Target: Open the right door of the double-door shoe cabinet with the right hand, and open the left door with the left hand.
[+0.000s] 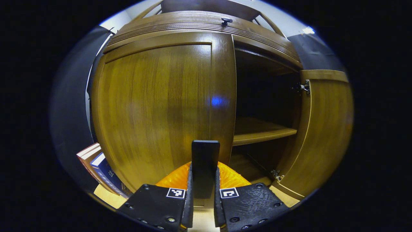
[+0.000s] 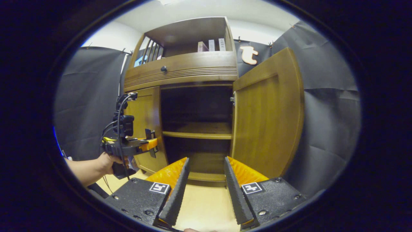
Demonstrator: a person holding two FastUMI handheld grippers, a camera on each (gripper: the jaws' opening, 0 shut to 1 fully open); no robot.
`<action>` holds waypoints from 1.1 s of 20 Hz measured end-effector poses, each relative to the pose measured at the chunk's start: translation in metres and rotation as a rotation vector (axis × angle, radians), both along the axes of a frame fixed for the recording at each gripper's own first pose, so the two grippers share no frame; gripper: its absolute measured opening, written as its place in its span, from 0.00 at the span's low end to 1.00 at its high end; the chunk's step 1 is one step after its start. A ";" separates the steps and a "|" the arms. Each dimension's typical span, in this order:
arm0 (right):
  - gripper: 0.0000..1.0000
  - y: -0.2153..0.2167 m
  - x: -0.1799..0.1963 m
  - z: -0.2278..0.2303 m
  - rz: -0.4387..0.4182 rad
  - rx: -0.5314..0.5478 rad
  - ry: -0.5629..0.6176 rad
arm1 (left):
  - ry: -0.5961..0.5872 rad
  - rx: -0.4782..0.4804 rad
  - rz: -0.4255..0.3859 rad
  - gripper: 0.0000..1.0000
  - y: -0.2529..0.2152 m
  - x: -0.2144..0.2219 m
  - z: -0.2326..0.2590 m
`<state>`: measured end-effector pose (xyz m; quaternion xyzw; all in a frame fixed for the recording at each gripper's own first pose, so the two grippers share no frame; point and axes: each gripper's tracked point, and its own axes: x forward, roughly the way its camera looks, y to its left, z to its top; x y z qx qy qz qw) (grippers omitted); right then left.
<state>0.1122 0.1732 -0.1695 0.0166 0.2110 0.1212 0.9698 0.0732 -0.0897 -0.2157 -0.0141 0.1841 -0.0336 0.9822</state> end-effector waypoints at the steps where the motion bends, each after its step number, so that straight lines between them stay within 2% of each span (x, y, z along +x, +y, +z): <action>1: 0.68 0.003 0.003 -0.002 0.012 -0.001 0.000 | 0.002 -0.001 0.001 0.24 0.001 -0.004 0.001; 9: 0.68 0.035 0.024 -0.018 0.126 0.012 0.020 | 0.010 -0.011 0.022 0.24 0.012 -0.040 0.008; 22: 0.68 0.092 0.019 -0.031 0.309 0.071 0.074 | 0.019 0.027 0.121 0.24 0.052 -0.109 0.022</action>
